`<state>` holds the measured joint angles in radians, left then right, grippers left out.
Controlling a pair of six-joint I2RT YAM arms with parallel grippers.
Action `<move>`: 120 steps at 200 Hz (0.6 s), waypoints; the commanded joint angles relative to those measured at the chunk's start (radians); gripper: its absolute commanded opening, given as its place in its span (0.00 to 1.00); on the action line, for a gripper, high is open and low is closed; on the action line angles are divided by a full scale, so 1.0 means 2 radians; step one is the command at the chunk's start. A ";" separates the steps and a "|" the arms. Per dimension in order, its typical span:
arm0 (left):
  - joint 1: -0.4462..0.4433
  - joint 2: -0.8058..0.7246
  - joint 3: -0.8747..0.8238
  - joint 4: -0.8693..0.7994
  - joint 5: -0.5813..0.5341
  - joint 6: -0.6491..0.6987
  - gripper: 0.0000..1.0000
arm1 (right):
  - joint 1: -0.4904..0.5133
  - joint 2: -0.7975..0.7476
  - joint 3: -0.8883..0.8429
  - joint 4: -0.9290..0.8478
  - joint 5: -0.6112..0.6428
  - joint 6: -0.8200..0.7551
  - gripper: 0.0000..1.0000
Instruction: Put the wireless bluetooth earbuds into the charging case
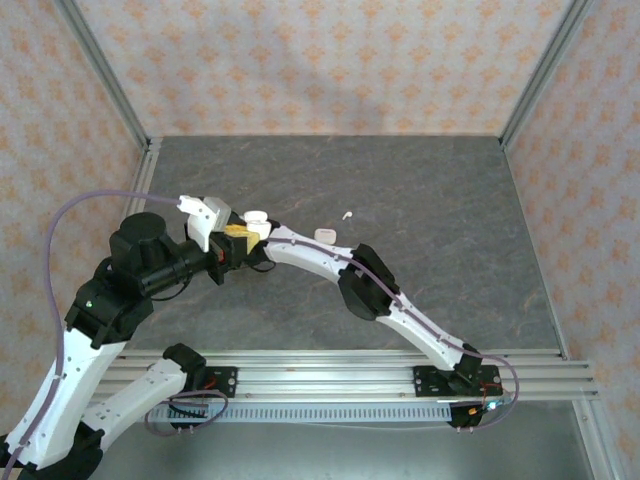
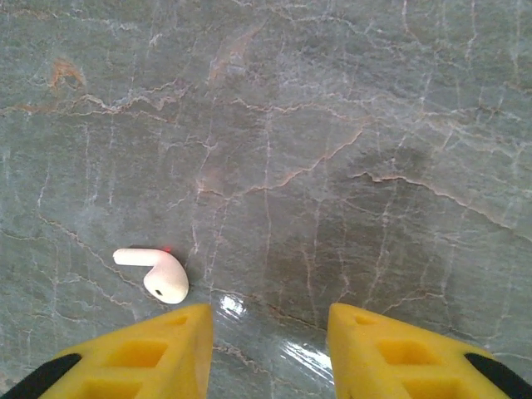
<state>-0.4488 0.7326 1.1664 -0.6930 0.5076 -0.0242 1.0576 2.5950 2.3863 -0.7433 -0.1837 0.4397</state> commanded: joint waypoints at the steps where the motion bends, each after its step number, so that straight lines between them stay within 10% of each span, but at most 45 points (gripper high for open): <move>1: 0.004 -0.007 0.005 -0.004 -0.012 0.011 0.00 | 0.009 0.011 0.017 0.010 0.020 -0.017 0.42; 120: 0.005 -0.017 0.002 -0.018 -0.022 0.018 0.00 | 0.020 0.041 0.024 0.055 0.019 -0.050 0.42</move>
<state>-0.4488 0.7132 1.1664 -0.7086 0.4870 -0.0154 1.0969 2.6438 2.4096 -0.6571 -0.1730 0.3714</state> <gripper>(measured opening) 0.067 0.424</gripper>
